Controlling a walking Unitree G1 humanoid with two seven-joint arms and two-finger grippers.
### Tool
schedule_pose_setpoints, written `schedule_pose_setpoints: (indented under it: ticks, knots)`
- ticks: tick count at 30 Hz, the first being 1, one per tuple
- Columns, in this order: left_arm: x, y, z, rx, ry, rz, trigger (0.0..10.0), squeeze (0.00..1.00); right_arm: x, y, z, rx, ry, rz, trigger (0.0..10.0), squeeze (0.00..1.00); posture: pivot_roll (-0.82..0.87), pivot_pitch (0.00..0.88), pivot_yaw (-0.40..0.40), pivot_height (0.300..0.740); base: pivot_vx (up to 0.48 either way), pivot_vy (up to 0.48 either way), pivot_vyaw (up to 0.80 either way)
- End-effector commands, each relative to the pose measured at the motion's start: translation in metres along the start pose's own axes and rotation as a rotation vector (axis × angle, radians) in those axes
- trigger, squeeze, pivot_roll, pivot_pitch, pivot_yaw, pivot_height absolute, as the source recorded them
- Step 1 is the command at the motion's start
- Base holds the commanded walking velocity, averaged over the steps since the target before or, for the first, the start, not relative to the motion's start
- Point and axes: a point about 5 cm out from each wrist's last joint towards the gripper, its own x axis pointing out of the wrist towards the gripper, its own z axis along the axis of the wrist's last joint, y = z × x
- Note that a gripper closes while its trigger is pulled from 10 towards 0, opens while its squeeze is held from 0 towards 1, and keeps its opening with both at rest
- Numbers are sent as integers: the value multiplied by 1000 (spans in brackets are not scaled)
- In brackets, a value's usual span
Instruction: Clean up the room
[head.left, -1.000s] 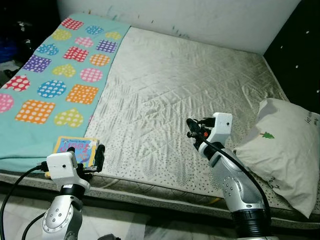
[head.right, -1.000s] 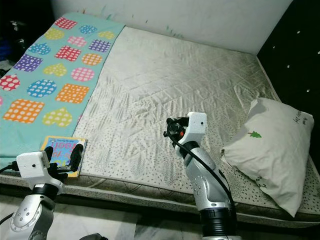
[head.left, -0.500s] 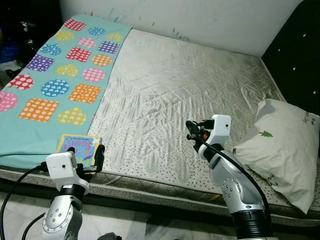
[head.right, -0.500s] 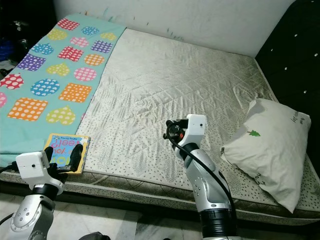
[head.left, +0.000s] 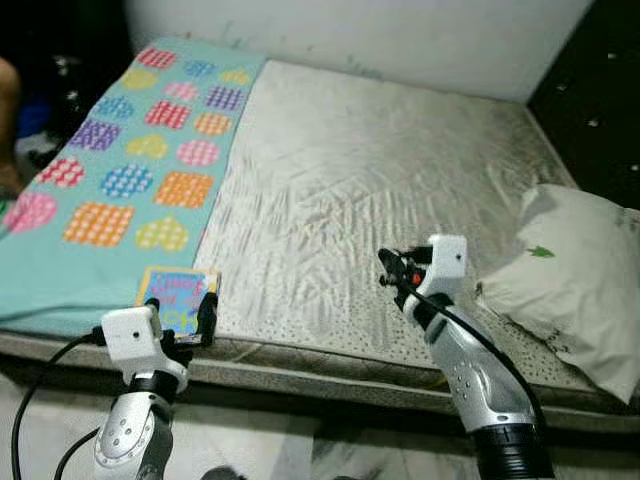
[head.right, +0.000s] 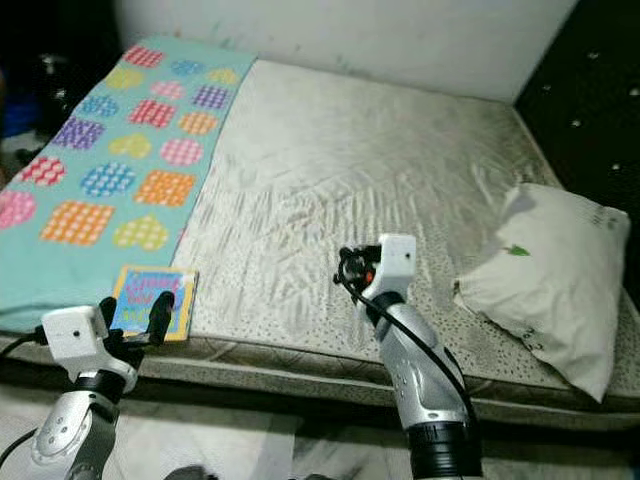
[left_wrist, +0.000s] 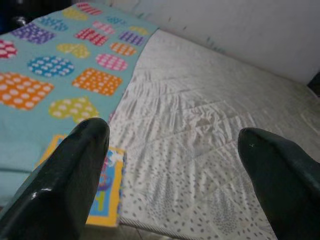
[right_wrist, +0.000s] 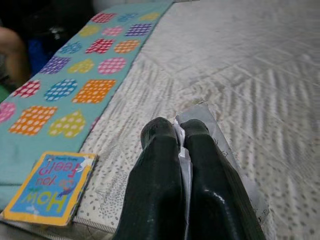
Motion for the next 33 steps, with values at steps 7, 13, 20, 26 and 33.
schedule_pose_setpoints:
  ticks: [7, 13, 20, 26, 33]
  knots:
    - [-1, 2, -1, -15, -1, -5, 10000, 0, 1, 2, 3, -18, -10, 15, 10000, 0, 64, 132, -129, 740, 0, 0, 0]
    - [-2, 0, 0, -26, -13, -23, 10000, 0, 2, 2, 3, -26, -9, 17, 10000, 0, 62, 132, -131, 740, 46, 0, 0]
    - [-1, 0, 1, -28, -16, -27, 10000, 0, 2, 2, 3, -31, -9, 19, 10000, 0, 62, 132, -131, 740, 302, 0, 0]
    - [-1, 1, 1, -27, -15, -31, 10000, 0, 2, 2, 2, -33, -10, 19, 10000, 0, 62, 130, -130, 740, 338, 0, -368]
    - [-1, 1, 1, -24, -13, -34, 10000, 0, 1, 1, 1, -34, -9, 14, 10000, 0, 61, 132, -128, 740, 340, 0, -123]
